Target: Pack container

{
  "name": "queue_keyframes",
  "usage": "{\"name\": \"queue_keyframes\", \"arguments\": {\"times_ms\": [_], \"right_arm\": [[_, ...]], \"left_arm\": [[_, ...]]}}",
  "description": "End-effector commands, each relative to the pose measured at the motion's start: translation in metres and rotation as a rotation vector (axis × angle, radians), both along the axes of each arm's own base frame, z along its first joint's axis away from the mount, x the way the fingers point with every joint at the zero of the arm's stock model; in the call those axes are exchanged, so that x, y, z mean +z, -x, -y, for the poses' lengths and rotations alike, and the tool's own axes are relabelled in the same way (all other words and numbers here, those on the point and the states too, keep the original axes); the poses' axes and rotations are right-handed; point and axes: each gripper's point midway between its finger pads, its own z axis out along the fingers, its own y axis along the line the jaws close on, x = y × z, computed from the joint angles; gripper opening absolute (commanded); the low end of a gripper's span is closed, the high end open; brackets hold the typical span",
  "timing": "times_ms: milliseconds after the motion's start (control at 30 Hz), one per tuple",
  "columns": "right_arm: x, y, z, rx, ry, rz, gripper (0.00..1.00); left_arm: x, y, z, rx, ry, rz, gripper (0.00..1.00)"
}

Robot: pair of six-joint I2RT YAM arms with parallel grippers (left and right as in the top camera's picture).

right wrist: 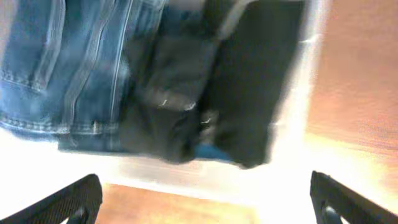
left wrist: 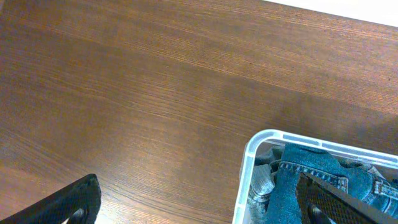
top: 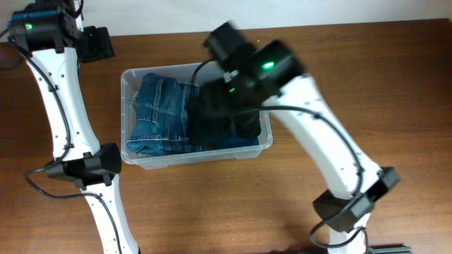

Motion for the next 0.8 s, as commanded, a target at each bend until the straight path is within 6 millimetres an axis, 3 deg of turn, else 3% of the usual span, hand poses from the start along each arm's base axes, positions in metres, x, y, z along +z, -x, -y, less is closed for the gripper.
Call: {"name": "queue_keyframes", "arguments": {"times_ms": [0,333,567,667,767], "right_arm": [[0.043,-0.004,0.056,-0.112,0.037,0.092,0.98],[0.043,-0.027,0.123,-0.165,0.106,0.089,0.98],[0.045,-0.032,0.149,-0.148,0.138,0.095,0.98],[0.070,-0.042,0.150,-0.157,0.092,0.213,0.98],[0.111,-0.045,0.141,-0.075,0.036,0.378,0.98]], "left_arm": [[0.001,-0.001,0.001,0.006,0.006,0.011,0.99],[0.001,-0.001,0.001,0.006,0.006,0.011,0.99],[0.001,-0.001,0.001,0.006,0.006,0.011,0.99],[0.001,-0.001,0.001,0.006,0.006,0.011,1.00],[0.001,-0.001,0.001,0.006,0.006,0.011,0.99]]}}
